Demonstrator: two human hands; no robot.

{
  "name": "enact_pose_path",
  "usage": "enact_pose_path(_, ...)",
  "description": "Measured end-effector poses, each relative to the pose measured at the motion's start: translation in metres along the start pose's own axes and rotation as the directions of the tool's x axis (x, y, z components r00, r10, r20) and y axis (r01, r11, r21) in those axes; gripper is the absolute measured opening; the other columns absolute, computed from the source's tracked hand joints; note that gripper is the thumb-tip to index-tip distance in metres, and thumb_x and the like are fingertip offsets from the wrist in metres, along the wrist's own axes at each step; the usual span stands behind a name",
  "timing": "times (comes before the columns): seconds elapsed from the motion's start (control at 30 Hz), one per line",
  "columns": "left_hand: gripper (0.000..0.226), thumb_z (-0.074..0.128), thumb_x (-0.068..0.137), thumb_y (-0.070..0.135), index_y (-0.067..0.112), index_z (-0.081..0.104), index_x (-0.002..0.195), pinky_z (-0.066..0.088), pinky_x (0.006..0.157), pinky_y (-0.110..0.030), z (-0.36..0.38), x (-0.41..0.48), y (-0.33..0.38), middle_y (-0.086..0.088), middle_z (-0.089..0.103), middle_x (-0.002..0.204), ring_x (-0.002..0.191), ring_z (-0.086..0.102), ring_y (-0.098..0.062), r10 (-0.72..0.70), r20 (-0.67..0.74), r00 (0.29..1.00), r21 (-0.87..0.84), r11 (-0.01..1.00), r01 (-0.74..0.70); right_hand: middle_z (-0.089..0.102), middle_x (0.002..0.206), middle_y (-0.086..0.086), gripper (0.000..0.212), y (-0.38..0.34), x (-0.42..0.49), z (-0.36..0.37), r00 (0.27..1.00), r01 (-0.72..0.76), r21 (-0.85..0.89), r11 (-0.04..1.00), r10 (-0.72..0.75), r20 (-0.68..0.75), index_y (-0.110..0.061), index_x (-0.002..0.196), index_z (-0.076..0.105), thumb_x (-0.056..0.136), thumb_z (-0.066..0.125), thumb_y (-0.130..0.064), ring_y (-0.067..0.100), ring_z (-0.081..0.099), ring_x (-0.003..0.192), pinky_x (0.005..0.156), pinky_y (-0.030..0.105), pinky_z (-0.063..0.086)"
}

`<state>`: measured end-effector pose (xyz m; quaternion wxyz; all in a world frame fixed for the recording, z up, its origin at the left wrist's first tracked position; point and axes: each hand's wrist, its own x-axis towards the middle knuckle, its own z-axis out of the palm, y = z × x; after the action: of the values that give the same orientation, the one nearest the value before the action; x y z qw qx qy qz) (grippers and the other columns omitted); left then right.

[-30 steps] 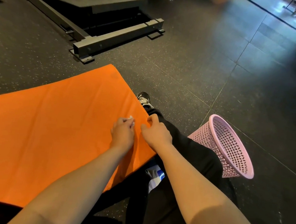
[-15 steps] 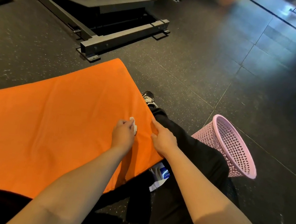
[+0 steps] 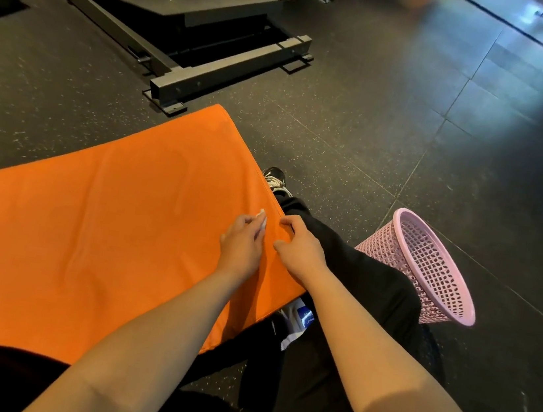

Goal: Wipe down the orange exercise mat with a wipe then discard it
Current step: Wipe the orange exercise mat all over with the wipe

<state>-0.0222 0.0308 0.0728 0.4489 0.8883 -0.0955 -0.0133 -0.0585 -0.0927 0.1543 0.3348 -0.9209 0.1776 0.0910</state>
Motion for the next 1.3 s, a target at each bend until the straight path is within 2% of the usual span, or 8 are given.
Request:
enact_pose_path(0.1,0.037,0.049,0.104,0.023,0.021,0.057,0.141,0.045,0.093,-0.042,0.001,-0.002,-0.003,-0.007,0.056,0.118,0.107,0.056,-0.03,-0.058,-0.065,0.996,-0.031,0.998,0.056,0.056,0.113,0.002,0.047,-0.004,0.003,0.003,1.0,-0.007,-0.062,0.998,0.007,0.0,-0.039,0.137,0.038,0.095,0.058,-0.032,0.017,0.061,0.078,0.06,0.028,0.044)
enact_pose_path(0.2,0.034,0.05,0.104,0.018,0.013,0.06,0.137,0.039,0.09,-0.025,-0.007,0.006,0.016,-0.01,0.054,0.12,0.109,0.055,-0.024,-0.089,-0.057,0.994,-0.188,0.979,0.077,0.055,0.124,0.006,0.056,-0.005,0.003,0.002,1.0,0.014,-0.109,0.994,-0.017,-0.021,-0.042,0.146,0.031,0.096,0.054,-0.034,0.017,0.058,0.087,0.065,0.031,0.044)
enact_pose_path(0.33,0.034,0.051,0.104,0.016,0.014,0.059,0.138,0.032,0.089,-0.014,-0.015,0.019,0.04,-0.001,0.051,0.119,0.106,0.048,-0.011,0.038,-0.001,0.999,-0.228,0.973,-0.037,0.053,0.131,0.009,0.077,-0.007,0.001,-0.001,0.998,0.058,-0.15,0.987,-0.062,-0.023,-0.048,0.158,0.012,0.095,0.051,-0.026,0.03,0.058,0.111,0.084,0.04,0.046)
enact_pose_path(0.57,0.036,0.049,0.105,0.022,0.021,0.059,0.139,0.047,0.089,-0.04,-0.012,0.002,-0.016,-0.006,0.051,0.112,0.102,0.055,-0.031,-0.121,0.005,0.993,-0.064,0.991,0.121,0.046,0.139,0.005,0.066,0.002,0.0,0.006,0.998,0.058,-0.145,0.988,-0.053,0.039,-0.043,0.157,0.025,0.1,0.053,-0.025,0.014,0.057,0.092,0.076,0.03,0.052)
enact_pose_path(0.83,0.036,0.052,0.104,0.015,0.012,0.058,0.139,0.029,0.087,-0.013,-0.019,0.016,0.03,-0.007,0.051,0.119,0.106,0.046,-0.011,-0.005,0.0,1.0,-0.229,0.973,0.005,0.059,0.12,0.0,0.063,0.003,0.0,-0.001,0.999,0.055,0.045,0.998,-0.055,0.0,-0.045,0.145,0.041,0.093,0.06,-0.015,0.018,0.065,0.084,0.068,0.032,0.055)
enact_pose_path(0.93,0.035,0.052,0.104,0.013,0.013,0.059,0.138,0.031,0.085,-0.017,-0.017,0.017,0.028,-0.001,0.047,0.113,0.102,0.047,-0.013,0.056,0.018,0.998,-0.193,0.98,-0.051,0.059,0.116,0.0,0.062,0.006,-0.001,-0.003,0.999,0.013,0.142,0.99,-0.019,0.041,-0.042,0.142,0.042,0.093,0.061,-0.01,0.02,0.066,0.084,0.062,0.029,0.05)
enact_pose_path(1.1,0.033,0.046,0.106,0.021,0.018,0.061,0.136,0.046,0.083,-0.036,-0.005,-0.006,-0.019,-0.005,0.048,0.11,0.096,0.056,-0.028,-0.143,-0.009,0.99,-0.14,0.98,0.141,0.056,0.121,-0.002,0.057,0.012,-0.008,0.013,0.999,-0.039,0.124,0.992,0.037,0.013,-0.05,0.135,0.041,0.091,0.061,-0.021,0.022,0.066,0.085,0.072,0.039,0.059)
enact_pose_path(1.3,0.033,0.05,0.105,0.022,0.02,0.061,0.137,0.042,0.089,-0.025,-0.007,0.002,0.008,-0.003,0.053,0.117,0.103,0.054,-0.017,-0.09,-0.012,0.996,-0.255,0.963,0.084,0.056,0.119,-0.007,0.034,0.015,-0.008,0.016,0.998,0.004,0.054,0.999,0.0,-0.068,-0.048,0.129,0.043,0.098,0.053,-0.036,0.011,0.056,0.088,0.067,0.031,0.044)
